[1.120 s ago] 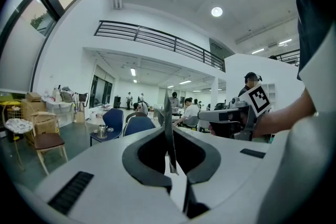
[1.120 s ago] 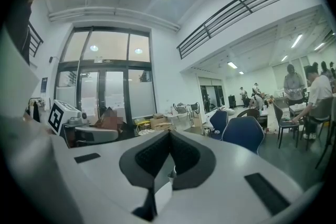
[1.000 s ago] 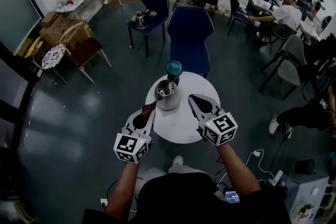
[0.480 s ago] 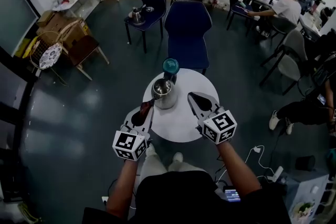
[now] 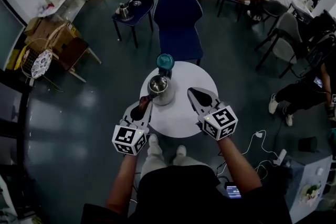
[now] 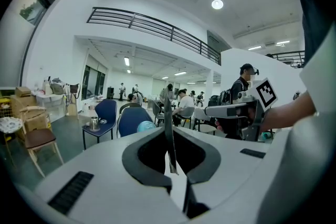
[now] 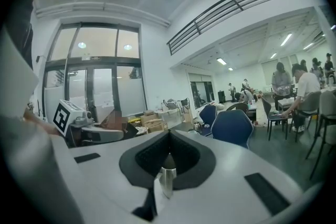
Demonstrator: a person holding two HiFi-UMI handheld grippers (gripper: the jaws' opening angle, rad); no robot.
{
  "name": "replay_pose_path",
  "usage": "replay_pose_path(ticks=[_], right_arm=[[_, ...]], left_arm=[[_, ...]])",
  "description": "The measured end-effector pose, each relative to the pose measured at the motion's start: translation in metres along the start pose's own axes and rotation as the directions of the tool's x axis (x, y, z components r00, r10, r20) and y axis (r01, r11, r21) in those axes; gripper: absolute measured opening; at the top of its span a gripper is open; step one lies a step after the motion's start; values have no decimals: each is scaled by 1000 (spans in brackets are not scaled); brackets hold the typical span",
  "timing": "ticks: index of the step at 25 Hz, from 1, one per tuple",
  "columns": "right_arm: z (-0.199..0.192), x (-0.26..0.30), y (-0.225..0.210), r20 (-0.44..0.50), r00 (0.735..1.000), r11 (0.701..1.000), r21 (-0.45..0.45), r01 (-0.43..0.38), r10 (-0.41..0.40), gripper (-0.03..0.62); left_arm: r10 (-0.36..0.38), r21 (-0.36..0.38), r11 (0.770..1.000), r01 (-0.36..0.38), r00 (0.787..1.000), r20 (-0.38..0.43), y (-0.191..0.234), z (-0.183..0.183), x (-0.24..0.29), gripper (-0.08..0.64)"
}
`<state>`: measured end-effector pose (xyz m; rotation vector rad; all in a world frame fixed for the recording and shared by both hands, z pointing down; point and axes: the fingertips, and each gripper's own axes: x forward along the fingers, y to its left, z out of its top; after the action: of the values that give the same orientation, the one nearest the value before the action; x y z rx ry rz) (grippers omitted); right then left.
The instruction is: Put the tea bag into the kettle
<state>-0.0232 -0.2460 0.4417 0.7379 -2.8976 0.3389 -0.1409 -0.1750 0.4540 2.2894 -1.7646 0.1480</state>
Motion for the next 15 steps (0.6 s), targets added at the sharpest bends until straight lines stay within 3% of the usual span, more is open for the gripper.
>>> replay_pose_path(ticks=[15], right_arm=[[-34, 39, -9, -63, 992, 993, 38, 107, -105, 17]], left_arm=[[-117, 15, 993, 119, 990, -83, 46, -18, 32, 26]])
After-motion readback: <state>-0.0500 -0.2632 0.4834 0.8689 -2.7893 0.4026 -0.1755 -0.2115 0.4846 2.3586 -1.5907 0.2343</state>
